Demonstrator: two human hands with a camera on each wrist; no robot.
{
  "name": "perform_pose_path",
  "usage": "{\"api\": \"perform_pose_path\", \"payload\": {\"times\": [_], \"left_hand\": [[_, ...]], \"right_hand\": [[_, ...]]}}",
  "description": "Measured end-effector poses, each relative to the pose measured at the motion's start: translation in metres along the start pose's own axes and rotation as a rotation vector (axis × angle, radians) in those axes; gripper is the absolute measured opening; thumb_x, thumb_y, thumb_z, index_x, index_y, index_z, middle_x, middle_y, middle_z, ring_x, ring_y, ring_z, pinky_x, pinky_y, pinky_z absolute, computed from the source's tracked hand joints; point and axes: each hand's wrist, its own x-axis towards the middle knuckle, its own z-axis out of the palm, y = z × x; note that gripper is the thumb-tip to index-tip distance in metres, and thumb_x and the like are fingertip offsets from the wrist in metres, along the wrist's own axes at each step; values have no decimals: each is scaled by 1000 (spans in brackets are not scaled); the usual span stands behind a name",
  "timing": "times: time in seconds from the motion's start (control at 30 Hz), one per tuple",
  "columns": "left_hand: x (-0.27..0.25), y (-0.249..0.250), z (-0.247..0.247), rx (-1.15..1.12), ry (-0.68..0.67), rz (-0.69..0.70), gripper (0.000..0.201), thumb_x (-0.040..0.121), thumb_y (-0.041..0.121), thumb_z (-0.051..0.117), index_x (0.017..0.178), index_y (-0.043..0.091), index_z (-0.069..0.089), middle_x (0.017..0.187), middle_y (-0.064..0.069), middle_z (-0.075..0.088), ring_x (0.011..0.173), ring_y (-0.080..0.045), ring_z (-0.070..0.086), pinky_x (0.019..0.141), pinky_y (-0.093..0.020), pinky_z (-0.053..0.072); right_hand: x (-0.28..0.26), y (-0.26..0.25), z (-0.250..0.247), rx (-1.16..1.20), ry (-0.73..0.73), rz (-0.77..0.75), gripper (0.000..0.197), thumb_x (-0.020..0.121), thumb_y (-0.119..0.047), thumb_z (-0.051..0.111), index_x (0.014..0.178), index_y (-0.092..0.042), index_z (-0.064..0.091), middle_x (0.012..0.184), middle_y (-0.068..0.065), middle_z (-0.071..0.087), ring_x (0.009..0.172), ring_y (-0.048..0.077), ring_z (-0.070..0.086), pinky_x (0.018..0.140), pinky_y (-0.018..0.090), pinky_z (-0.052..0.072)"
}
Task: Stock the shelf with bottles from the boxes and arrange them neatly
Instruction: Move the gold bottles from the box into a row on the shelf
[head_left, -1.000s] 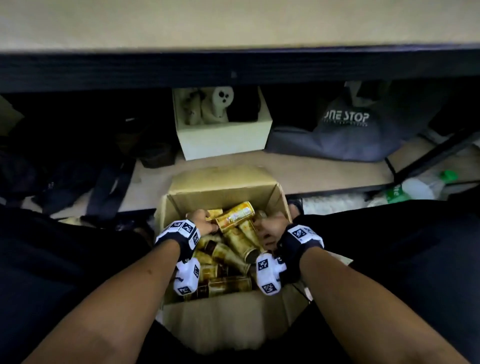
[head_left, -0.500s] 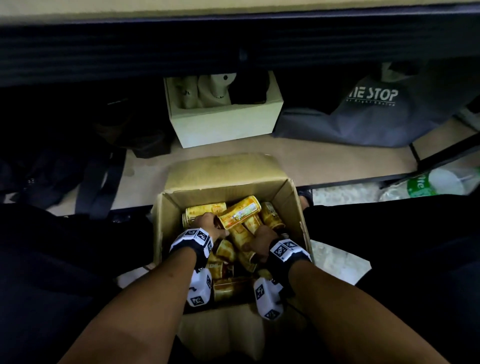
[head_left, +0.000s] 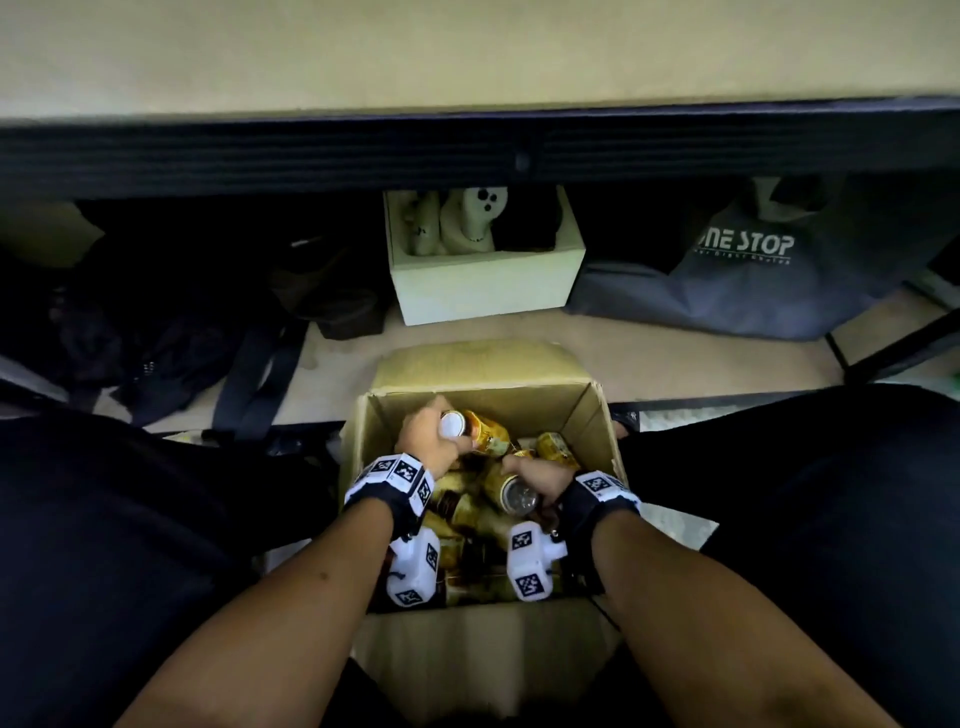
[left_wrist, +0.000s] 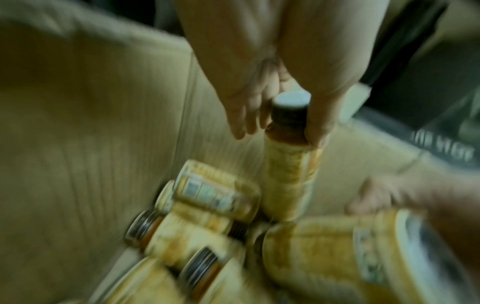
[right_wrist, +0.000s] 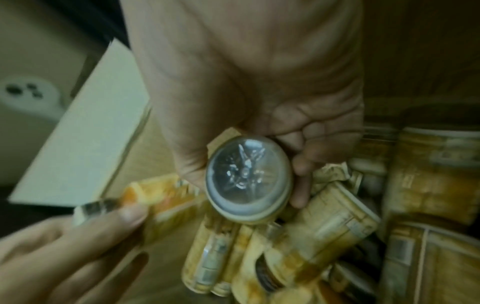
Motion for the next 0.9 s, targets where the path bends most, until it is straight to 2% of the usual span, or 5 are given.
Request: {"api": "perform_pose_path", "payload": {"times": [0.13, 0.27, 0.43, 0.6, 0.9], "left_hand": [[-10, 9, -22, -167, 105, 12, 46, 61, 15, 86, 96, 21, 56, 96, -5, 68, 85, -21, 63, 73, -25, 50], [-20, 25, -50, -275, 197, 59, 56, 55, 15, 87, 101, 21, 56, 98, 0, 68, 90, -18, 64, 82, -29, 53], [-55, 64, -97, -525, 225, 229, 45, 61, 5, 87, 99, 12, 65, 91, -3, 71, 82, -13, 66, 77, -26, 55], [-111, 120, -156, -646, 287, 495, 38, 64, 3, 86, 94, 22, 71, 94, -1, 74, 88, -13, 69, 83, -32, 57], [-175, 239, -261, -721, 436, 805, 28, 72, 9, 81, 97, 12, 72, 94, -5, 74, 87, -13, 71, 76, -28, 57]], "right_hand": [[-24, -10, -5, 52, -18, -72, 42, 59, -41, 73, 88, -10, 65, 85, 11, 67, 84, 29, 63, 79, 39, 51], [-46, -29, -24, -36, -84, -196, 83, 40, -37, 84, 113, -2, 65, 98, 18, 71, 93, 35, 67, 89, 47, 52], [-139, -69, -32, -81, -126, -487, 48, 74, -3, 73, 120, -5, 60, 111, 15, 70, 106, 32, 66, 94, 45, 53], [-208, -103, -36, -107, 49, -875, 58, 73, 12, 71, 124, -9, 52, 110, 11, 69, 105, 23, 66, 87, 35, 57], [-323, -188, -53, -86, 250, -1345, 69, 67, -17, 85, 128, -17, 53, 117, -1, 68, 109, 13, 65, 92, 36, 54]]}}
